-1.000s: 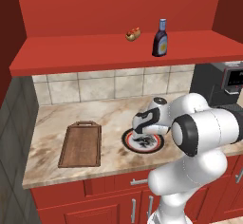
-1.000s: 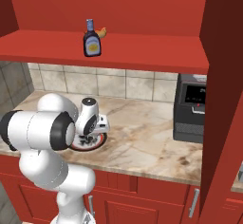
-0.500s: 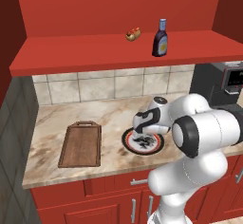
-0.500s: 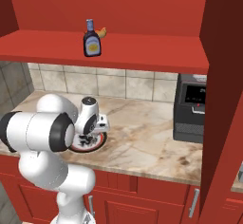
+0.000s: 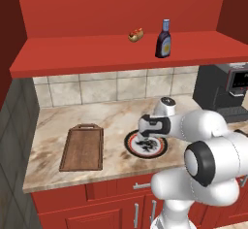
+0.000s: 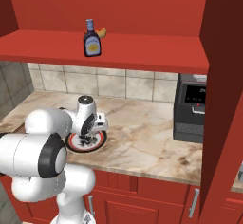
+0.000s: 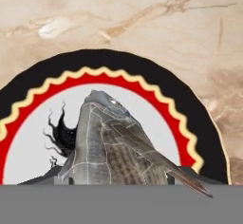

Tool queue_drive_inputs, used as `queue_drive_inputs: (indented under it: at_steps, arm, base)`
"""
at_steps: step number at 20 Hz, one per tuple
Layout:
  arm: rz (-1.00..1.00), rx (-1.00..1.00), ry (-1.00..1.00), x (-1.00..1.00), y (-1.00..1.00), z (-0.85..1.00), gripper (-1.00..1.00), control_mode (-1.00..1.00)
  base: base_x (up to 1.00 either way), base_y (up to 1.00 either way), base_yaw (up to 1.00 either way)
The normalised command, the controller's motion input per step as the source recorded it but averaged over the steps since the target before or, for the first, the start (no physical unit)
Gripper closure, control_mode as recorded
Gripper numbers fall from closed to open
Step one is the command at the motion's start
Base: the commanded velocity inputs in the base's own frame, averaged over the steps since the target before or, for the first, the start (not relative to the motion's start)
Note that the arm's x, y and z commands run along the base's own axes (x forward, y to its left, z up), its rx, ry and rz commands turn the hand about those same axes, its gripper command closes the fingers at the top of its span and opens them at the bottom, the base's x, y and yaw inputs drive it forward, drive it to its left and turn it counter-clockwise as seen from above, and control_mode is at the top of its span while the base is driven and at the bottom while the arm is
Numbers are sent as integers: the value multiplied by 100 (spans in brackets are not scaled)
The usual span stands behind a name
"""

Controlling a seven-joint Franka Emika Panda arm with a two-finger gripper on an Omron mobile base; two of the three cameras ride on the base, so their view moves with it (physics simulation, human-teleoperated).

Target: Pick the fish from the plate and place it on the cutting board. Then pick the condiment bottle from the cabinet and place it next to the cutting board.

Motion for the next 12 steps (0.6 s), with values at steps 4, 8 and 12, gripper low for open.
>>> queue_drive_inputs:
  at_steps: [4,8,12]
  arm:
    - [0,1,-2,-22,5,24,100,-100]
    - [0,2,0,-15,15,18,100,-100]
    - [0,2,0,-12,22,14,100,-100]
  base:
    - [0,0,0]
    - [0,0,0]
    - [0,0,0]
